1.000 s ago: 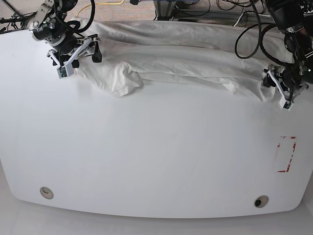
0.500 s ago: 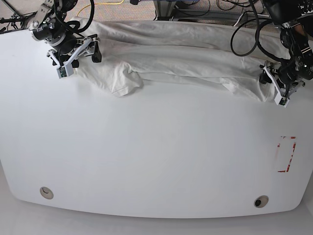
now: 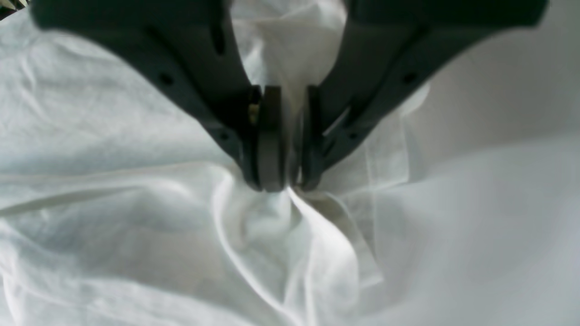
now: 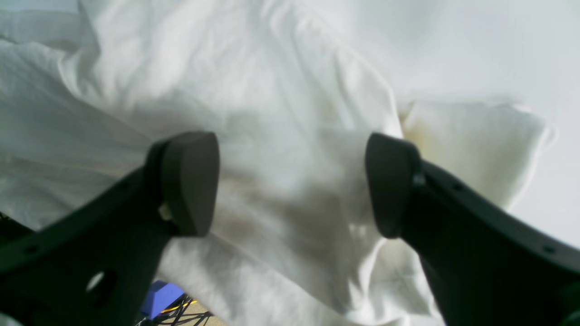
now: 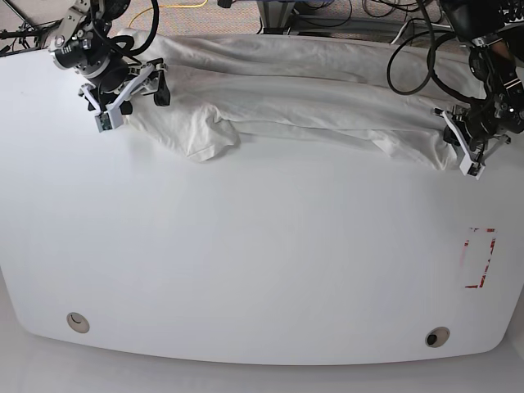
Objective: Fold the T-shirt properly
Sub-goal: 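Lower the left gripper onto the shirt end and adjust its position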
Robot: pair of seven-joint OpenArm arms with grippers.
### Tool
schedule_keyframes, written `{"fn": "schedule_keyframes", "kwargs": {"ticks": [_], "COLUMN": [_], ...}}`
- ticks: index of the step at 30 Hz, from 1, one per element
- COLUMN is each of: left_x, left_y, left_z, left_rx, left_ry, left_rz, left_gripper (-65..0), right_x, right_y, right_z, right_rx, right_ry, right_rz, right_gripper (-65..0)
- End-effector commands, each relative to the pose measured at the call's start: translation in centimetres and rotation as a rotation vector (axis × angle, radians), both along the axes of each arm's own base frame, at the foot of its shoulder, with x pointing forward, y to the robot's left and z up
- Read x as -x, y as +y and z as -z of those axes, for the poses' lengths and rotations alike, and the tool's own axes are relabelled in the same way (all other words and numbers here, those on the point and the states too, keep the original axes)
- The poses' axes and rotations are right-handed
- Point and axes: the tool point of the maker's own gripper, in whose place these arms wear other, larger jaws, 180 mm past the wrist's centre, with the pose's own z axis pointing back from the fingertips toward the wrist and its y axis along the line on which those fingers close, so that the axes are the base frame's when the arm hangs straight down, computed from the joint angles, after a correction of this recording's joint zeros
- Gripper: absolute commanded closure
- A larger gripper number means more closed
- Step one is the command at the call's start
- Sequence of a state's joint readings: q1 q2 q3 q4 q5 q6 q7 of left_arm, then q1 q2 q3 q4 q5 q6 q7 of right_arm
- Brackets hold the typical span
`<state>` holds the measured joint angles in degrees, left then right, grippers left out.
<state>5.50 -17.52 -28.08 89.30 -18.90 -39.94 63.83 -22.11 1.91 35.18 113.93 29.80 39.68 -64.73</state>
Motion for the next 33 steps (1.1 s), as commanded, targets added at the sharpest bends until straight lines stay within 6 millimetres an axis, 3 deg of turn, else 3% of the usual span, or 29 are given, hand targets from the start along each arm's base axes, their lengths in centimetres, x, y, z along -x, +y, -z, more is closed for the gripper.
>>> {"fn": "schedule_keyframes", "kwargs": {"ticks": [1, 11, 20, 33], "left_x": [-0.5, 0.4, 1.1, 2.1], "left_y": [0.8, 2.8, 2.8, 2.8], "left_z": [-1.1, -3.3, -5.2, -5.3], "left_rx": [-0.025, -0.096, -0.156, -0.181], "left_ry": [-0.030, -0.033, -0.063, -0.053], "left_rz": [0.001, -0.047, -0.026, -0.014], "left_gripper": [-5.4, -5.4, -5.4, -6.3], "right_x": [-0.6, -0.5, -0.5, -0.6], "right_y": [-0.2, -0.2, -0.2, 0.0], "right_z": [-0.8, -0.8, -0.8, -1.0], "right_rx": [0.006, 0.007, 0.007, 0.000], "right_ry": [-0.038, -0.036, -0.036, -0.044], "right_rz": [-0.007, -0.007, -0.007, -0.010], "right_gripper": [-48.0, -48.0, -48.0, -48.0]}}
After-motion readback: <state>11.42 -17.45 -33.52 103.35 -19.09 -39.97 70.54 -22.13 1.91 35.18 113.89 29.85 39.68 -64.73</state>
